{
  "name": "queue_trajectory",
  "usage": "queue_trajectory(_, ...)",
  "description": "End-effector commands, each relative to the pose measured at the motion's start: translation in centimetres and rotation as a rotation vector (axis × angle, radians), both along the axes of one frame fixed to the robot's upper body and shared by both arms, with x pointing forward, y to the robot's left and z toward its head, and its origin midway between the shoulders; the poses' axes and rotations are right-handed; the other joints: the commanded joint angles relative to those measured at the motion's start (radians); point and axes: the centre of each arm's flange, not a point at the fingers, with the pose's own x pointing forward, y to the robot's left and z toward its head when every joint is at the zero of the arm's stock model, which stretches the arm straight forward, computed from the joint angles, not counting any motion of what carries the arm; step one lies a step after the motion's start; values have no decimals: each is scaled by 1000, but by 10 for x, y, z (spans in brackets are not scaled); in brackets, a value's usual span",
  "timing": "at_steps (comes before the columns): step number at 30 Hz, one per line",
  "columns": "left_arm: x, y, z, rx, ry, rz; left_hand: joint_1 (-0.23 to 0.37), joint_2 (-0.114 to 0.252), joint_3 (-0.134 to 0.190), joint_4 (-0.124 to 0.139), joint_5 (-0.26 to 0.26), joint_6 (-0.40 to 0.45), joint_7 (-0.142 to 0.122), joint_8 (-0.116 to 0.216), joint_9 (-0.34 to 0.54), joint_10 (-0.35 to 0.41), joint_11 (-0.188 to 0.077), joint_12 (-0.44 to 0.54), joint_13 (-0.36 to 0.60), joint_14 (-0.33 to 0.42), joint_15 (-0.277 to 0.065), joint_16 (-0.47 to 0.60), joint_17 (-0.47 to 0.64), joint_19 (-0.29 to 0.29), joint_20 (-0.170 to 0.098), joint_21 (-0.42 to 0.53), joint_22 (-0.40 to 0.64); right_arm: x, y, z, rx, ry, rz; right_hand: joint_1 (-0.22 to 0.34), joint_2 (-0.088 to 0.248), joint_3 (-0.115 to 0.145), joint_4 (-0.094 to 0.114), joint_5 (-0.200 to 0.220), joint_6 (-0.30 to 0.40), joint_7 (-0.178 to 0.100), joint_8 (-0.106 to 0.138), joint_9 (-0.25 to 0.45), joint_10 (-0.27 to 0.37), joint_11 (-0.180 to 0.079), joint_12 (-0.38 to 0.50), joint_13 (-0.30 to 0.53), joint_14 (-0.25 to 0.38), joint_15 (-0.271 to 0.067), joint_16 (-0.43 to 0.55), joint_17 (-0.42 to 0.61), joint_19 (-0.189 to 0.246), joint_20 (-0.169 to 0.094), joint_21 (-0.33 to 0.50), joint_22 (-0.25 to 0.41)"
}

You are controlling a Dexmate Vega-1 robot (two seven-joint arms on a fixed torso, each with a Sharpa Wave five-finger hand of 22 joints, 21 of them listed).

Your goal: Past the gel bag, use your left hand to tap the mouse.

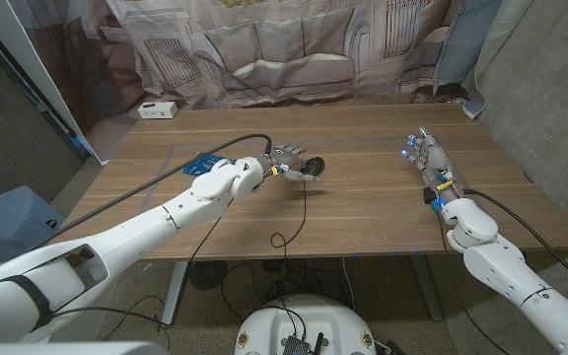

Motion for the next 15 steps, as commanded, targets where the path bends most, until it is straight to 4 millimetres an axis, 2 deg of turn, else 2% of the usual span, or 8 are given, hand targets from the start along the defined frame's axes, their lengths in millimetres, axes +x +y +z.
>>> queue_trajectory(1,2,-1,-3,1,8,5,9,9,-7,-1,5,11,-7,12,1,-152,6,10,2,-169,3,7,3,-124,5,6,2,2,-1,-1,11,-6,5,-3,5,0,-2,-3,6,-1,0,6,9,2,1,2,6,3,-3,1,7,8,-2,3)
queue_trajectory(15,2,0,-11,-4,27,12,17,15,-8,-3,8,27,-13,19,0,-138,2,17,2,-157,1,10,2,-117,5,10,1,1,-2,-4,12,-2,14,-4,4,-2,-3,-3,10,2,1,6,10,1,1,2,5,4,-4,1,8,9,-5,3)
